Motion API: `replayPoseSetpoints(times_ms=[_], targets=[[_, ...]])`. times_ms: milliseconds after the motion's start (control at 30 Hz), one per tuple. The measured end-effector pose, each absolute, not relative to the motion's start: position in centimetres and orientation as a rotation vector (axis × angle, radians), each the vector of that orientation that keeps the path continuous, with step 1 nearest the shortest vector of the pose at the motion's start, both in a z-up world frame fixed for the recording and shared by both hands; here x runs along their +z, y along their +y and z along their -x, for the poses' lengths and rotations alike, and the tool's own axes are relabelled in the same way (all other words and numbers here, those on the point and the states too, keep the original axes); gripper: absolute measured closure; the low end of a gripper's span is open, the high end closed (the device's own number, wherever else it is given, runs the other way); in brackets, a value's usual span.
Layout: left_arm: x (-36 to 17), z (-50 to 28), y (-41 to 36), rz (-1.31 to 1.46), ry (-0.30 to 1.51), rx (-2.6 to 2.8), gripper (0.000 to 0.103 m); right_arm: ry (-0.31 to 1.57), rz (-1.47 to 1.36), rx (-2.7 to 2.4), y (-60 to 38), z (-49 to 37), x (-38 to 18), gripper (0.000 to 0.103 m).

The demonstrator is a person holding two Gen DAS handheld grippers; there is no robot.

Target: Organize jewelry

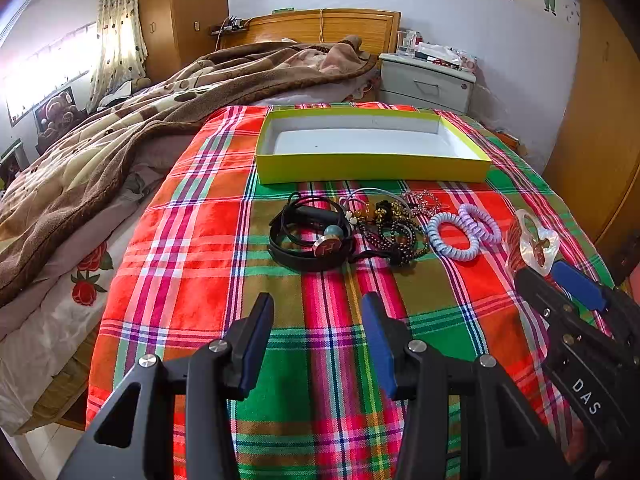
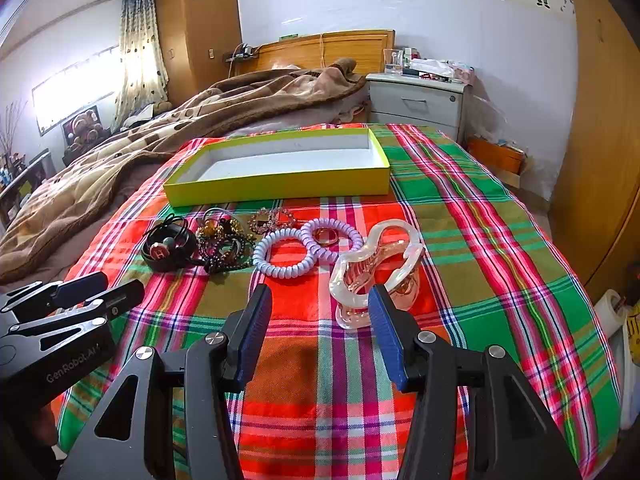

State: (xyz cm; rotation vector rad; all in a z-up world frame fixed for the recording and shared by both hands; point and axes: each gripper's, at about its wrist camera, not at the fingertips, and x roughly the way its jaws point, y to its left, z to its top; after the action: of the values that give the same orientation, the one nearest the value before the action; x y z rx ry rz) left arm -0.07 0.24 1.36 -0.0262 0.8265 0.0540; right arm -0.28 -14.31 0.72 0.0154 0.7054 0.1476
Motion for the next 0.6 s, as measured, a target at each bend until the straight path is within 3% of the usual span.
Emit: replayPoseSetpoints(times_ms=[600], targets=[[1.27,0.1,0.38,0.028,0.831,0.056,0.056,0.704,-0.015,0.147,-14.31,0.25,0.74,0.052]])
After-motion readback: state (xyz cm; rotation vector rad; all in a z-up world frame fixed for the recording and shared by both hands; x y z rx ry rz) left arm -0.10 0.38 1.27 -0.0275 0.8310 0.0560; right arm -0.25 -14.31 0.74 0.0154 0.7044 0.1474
